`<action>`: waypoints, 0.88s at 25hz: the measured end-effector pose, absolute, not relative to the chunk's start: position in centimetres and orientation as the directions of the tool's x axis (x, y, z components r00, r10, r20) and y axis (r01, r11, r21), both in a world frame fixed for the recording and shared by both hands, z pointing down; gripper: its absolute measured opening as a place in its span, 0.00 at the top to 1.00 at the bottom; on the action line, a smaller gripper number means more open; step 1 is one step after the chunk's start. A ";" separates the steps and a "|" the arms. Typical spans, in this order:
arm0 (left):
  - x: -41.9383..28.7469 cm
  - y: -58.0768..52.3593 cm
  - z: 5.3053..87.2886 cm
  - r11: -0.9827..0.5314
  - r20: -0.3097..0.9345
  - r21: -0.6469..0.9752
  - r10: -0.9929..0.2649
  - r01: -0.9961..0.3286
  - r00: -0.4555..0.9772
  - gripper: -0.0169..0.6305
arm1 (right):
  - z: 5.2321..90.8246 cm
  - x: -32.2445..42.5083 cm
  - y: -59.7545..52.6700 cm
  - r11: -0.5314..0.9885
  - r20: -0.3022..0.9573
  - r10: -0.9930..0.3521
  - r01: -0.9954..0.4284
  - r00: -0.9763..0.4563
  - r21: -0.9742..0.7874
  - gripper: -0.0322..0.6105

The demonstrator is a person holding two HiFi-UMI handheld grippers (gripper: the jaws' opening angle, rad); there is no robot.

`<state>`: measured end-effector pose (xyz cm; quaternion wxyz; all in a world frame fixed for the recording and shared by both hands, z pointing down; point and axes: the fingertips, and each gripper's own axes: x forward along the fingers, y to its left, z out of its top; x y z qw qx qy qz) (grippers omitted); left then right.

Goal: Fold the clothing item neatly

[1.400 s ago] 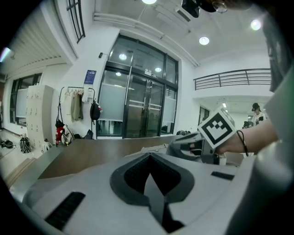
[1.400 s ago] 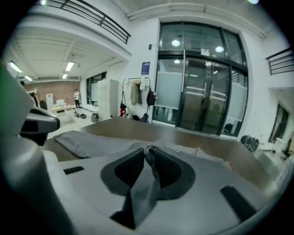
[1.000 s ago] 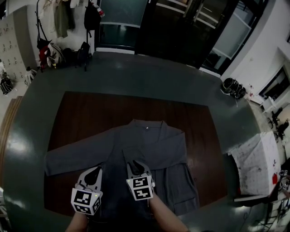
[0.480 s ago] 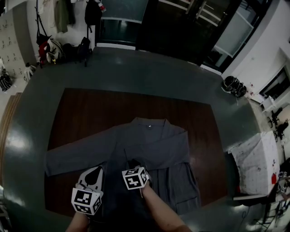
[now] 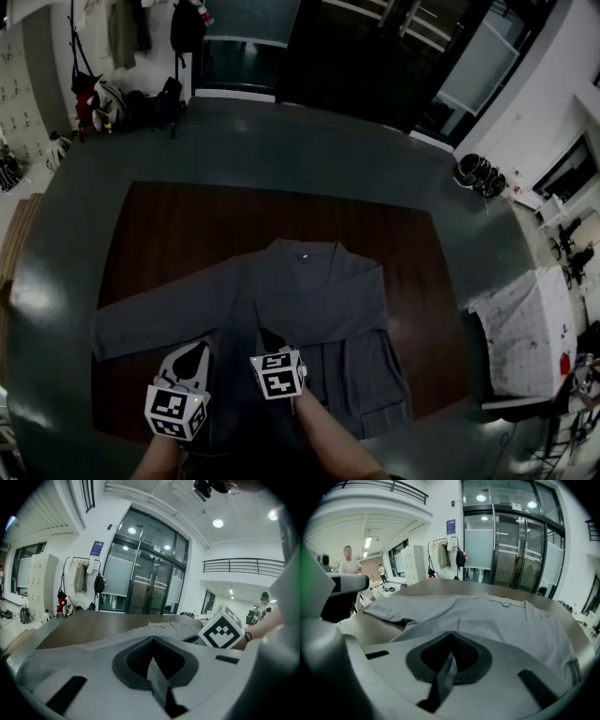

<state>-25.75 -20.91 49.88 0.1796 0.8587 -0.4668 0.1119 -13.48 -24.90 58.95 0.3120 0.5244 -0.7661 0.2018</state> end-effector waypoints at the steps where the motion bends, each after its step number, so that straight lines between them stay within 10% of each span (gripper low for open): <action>1: -25.8 -20.7 49.7 -0.496 0.359 0.202 -0.765 -0.845 0.535 0.96 | 58.4 -13.3 -24.5 0.357 0.677 -0.689 -0.934 -0.257 0.008 0.97; 9: -25.5 -17.4 47.6 -0.413 0.346 0.163 -0.826 -0.896 0.444 0.96 | 48.9 -10.9 -20.9 0.315 0.410 -0.851 -0.943 -0.329 -0.103 0.97; 22: -27.1 -11.2 46.8 -0.265 0.357 0.123 -0.887 -0.956 0.292 0.96 | 45.6 -18.8 -13.2 0.608 0.333 -0.700 -0.772 -0.631 -0.186 0.97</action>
